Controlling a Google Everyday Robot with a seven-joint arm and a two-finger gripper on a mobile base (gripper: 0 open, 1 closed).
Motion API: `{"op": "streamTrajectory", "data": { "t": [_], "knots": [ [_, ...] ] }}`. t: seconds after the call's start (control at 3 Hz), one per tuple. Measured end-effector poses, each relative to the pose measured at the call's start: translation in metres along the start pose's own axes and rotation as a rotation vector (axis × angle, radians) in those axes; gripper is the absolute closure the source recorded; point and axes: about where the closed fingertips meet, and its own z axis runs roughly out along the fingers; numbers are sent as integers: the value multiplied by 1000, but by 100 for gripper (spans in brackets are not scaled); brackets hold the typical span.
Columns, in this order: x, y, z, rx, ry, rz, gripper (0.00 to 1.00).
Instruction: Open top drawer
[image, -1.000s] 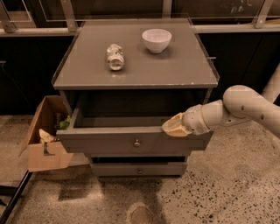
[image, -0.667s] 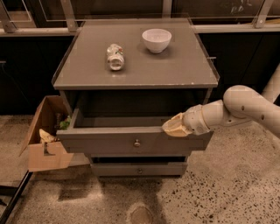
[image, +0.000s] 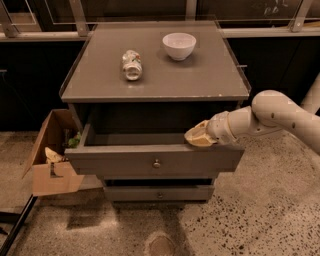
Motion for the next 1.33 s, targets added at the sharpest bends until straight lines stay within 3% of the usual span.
{"op": "streamTrajectory", "data": {
  "t": [0.33,1.33],
  "knots": [
    [14,0,20,-45,16,48,100],
    [12,14,19,-70,4,72,100]
  ]
}}
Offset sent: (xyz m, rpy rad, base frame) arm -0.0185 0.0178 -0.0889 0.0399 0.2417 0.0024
